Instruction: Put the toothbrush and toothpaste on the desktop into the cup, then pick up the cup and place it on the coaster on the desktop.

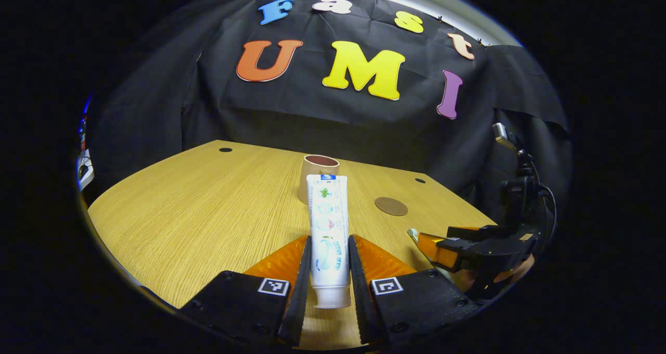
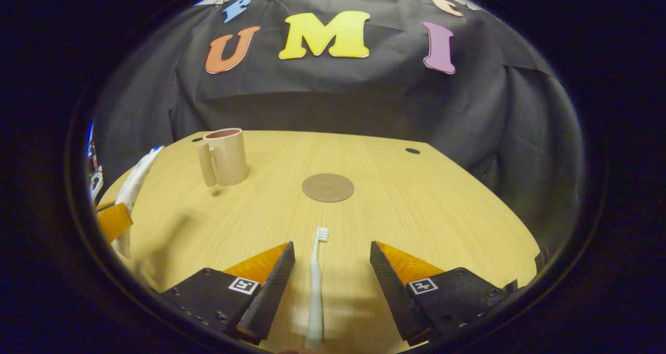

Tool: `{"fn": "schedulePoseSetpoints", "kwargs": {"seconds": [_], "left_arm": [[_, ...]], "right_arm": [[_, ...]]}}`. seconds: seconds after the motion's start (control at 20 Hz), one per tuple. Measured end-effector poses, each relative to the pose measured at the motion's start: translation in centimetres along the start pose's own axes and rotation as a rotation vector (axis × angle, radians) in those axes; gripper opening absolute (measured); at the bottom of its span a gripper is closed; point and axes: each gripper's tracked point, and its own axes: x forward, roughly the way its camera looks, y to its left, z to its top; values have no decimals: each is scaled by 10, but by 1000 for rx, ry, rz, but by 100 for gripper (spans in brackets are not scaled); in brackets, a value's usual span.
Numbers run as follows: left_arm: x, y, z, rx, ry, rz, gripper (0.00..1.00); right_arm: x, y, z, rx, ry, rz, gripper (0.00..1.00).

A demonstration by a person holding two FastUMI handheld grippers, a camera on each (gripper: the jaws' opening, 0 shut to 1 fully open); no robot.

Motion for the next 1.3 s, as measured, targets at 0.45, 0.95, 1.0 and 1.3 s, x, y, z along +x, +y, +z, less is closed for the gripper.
{"fn": "schedulePoseSetpoints", "kwargs": {"seconds": [0.45,0.95,1.0,1.3], "left_arm": [[-3,-5,-5,-9,18,-27,43],[3,5,-11,-8,36,-1,43],[3,6,-11,-8,36,0,43],[2,7,-10,-2,37,9,43]], "right_arm": [[8,8,-13,87,92,71,45],[-4,2,-14,68,62,74,1],[-7,0,-14,65,54,70,1],[-38,-2,3,28,-47,59,0]]}}
